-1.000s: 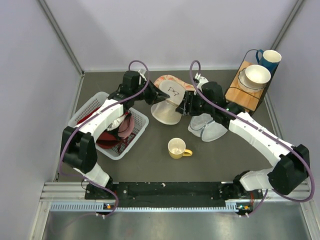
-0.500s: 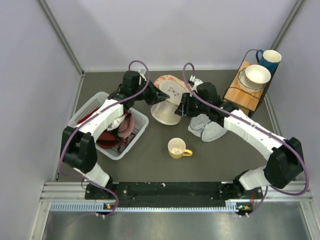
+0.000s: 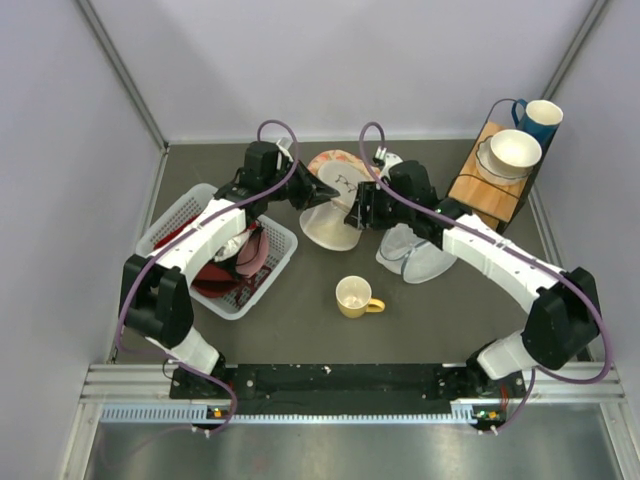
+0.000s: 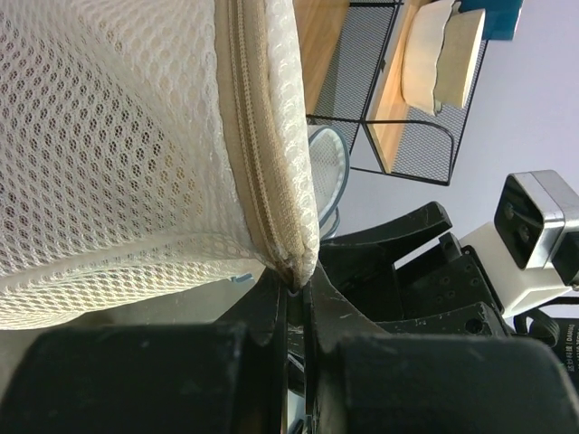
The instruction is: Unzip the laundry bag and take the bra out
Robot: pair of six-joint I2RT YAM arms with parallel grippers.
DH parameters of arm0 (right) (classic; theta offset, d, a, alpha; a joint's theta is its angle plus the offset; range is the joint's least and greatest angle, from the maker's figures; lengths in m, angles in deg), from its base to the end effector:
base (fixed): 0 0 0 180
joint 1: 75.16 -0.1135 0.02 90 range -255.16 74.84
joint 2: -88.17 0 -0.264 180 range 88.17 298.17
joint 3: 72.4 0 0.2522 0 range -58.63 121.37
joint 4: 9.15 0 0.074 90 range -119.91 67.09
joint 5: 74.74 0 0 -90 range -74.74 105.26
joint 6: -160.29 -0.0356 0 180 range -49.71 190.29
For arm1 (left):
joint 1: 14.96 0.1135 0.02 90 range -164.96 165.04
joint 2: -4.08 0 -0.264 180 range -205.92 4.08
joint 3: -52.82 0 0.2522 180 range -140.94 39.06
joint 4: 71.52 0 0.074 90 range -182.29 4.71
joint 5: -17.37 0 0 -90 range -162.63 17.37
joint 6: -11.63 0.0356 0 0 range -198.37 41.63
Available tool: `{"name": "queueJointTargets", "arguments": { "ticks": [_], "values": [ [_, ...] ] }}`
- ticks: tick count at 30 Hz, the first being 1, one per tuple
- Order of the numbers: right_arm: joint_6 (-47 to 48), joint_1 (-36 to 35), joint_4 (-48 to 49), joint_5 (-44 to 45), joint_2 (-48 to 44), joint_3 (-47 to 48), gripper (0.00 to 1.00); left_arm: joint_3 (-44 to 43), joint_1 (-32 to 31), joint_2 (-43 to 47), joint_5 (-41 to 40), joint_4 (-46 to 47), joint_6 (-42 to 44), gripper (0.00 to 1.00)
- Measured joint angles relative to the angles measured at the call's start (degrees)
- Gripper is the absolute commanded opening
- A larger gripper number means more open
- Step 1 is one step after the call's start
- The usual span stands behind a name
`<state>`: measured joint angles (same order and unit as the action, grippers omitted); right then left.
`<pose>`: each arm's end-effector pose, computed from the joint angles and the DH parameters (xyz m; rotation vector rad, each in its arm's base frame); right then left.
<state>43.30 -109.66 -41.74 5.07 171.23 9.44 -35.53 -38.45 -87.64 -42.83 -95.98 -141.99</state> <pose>0.2691 0.1926 0.3095 -0.2556 2.2499 0.7906 0.3345 -0.1647 0.3136 -0.4428 2.2883 -1.3998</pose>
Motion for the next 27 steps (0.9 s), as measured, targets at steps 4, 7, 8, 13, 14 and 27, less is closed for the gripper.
{"name": "queueJointTargets", "arguments": {
  "ticks": [4,7,8,13,14,27],
  "values": [
    [0.5,0.0,-0.2,0.8,0.1,0.6,0.57,0.0,0.0,0.0,0.4,0.0,0.2,0.0],
    [1.1,0.0,-0.1,1.2,0.1,0.7,0.52,0.0,0.0,0.0,0.4,0.0,0.3,0.0],
    [1.3,0.0,-0.3,1.2,0.2,0.9,0.51,-0.1,0.0,0.0,0.4,0.0,0.3,0.0],
    [1.5,0.0,-0.9,1.0,0.9,2.2,0.38,-0.5,0.1,0.0,0.5,0.0,0.4,0.0],
    [1.7,0.0,-0.9,1.1,1.0,2.4,0.37,-0.5,0.2,0.0,0.5,0.0,0.4,0.0],
    [2.6,0.5,-0.9,1.4,1.4,2.4,0.0,-0.6,0.8,0.0,1.0,-0.1,0.9,0.0]
  ]
}}
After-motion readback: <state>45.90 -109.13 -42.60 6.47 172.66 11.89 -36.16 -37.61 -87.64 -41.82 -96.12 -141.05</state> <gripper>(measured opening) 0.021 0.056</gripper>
